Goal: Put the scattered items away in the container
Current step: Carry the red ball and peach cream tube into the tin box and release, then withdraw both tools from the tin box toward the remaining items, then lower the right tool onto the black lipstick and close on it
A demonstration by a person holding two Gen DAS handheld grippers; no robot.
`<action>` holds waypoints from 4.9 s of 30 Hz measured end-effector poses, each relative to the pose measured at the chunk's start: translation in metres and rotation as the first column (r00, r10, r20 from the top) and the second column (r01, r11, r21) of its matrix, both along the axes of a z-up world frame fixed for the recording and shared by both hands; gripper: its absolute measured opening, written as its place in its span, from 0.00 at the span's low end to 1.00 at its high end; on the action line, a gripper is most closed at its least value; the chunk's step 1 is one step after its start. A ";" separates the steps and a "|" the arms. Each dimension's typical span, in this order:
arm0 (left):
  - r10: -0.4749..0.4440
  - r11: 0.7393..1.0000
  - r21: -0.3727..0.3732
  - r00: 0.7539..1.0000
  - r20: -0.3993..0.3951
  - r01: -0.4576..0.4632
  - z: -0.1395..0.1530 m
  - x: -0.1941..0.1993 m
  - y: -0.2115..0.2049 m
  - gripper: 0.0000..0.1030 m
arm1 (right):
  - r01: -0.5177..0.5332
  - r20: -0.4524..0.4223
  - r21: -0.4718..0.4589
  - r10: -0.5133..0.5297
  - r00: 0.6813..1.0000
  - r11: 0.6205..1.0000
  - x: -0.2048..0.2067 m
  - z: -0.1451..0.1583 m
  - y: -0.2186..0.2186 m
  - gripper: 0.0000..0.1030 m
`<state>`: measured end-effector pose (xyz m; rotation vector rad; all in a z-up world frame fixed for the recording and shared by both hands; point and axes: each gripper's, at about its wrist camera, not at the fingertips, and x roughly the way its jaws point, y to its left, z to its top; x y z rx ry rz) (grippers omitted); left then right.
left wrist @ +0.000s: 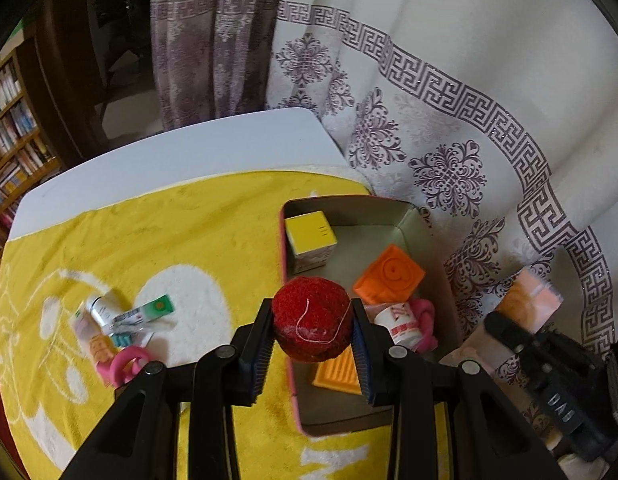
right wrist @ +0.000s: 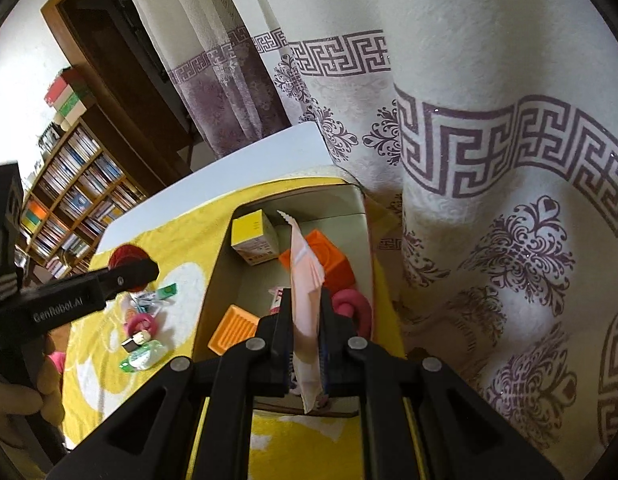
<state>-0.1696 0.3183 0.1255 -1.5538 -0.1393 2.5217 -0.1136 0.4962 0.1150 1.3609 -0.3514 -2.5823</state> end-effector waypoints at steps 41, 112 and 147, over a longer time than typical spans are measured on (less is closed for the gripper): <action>0.157 0.987 0.013 0.986 0.046 -0.158 -0.008 0.036 -0.067 0.75 | -0.071 0.057 -0.236 0.087 0.995 0.969 0.009 -0.008 -0.029 0.66; 0.322 0.942 0.011 0.912 0.256 -0.336 -0.090 0.076 -0.329 0.75 | -0.389 0.205 0.132 0.359 0.911 0.912 0.003 -0.103 -0.322 0.70; 0.205 0.977 0.000 0.946 0.250 -0.212 -0.091 0.058 -0.263 0.75 | -0.347 0.162 0.114 0.327 0.931 0.931 0.010 -0.085 -0.282 0.63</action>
